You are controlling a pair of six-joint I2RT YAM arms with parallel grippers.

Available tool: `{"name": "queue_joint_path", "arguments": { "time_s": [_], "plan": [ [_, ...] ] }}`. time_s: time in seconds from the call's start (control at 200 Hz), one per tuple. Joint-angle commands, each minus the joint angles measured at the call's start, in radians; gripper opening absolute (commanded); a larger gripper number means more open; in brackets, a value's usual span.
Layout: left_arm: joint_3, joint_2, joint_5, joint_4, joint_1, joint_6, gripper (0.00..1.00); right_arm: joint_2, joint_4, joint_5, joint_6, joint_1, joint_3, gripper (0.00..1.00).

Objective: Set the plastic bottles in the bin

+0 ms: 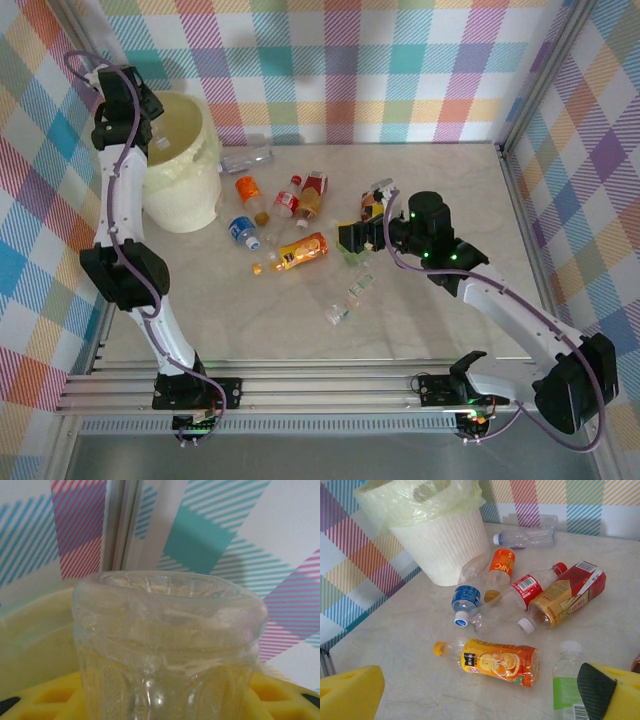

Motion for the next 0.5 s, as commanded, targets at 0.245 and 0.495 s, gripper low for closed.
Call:
{"name": "queue_joint_path", "arguments": {
  "time_s": [0.245,0.495],
  "plan": [
    [0.116,0.149,-0.100,-0.184,0.028,-0.068,0.41,-0.005,-0.041,0.032,-0.016,0.007,0.014,1.00],
    [0.210,0.251,-0.139,-0.281,0.031,-0.102,0.49,-0.008,-0.064,0.051,-0.018,0.007,0.015,1.00]
  ]
}}
